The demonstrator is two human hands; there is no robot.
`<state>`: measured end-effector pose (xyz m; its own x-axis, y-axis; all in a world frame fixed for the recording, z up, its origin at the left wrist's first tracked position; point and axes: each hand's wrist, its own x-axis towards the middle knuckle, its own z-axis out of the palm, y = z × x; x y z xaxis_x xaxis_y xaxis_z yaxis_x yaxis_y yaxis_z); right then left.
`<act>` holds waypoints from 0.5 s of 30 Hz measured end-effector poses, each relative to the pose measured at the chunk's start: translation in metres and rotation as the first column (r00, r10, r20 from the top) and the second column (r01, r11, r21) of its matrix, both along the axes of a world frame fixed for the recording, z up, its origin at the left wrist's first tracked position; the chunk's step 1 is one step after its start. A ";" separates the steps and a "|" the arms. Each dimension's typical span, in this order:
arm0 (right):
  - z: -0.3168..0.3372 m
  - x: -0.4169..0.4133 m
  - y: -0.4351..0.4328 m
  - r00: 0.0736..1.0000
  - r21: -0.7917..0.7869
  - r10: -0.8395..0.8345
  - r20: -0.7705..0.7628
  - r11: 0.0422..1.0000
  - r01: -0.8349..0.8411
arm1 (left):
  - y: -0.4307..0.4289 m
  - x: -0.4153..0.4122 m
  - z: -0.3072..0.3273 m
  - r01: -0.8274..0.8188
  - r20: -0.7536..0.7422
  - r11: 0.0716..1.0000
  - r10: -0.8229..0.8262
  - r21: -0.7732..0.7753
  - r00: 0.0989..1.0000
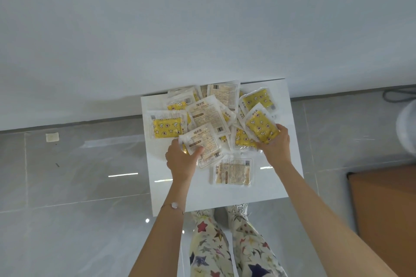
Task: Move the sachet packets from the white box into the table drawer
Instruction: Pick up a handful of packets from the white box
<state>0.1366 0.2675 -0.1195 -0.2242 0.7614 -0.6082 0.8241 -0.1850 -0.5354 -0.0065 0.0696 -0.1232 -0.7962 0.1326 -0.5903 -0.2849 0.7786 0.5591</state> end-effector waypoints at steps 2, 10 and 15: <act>-0.002 0.003 -0.003 0.999 -0.028 0.032 -0.012 0.999 -0.032 | -0.006 0.000 0.003 -0.019 0.027 0.993 0.016 0.121 1.000; -0.007 -0.015 0.011 0.932 -0.148 -0.333 -0.146 0.938 0.312 | -0.021 0.003 0.010 -0.134 0.082 0.960 0.117 0.244 0.990; -0.014 -0.032 0.030 0.903 -0.149 -0.398 -0.163 0.915 0.376 | -0.025 0.003 0.008 -0.218 0.144 0.925 0.181 0.312 0.973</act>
<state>0.1043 0.2971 -0.1336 -0.0426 0.7411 -0.6700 0.5634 -0.5360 -0.6287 -0.0031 0.0442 -0.1157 -0.7583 0.1762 -0.6276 -0.4896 0.4816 0.7269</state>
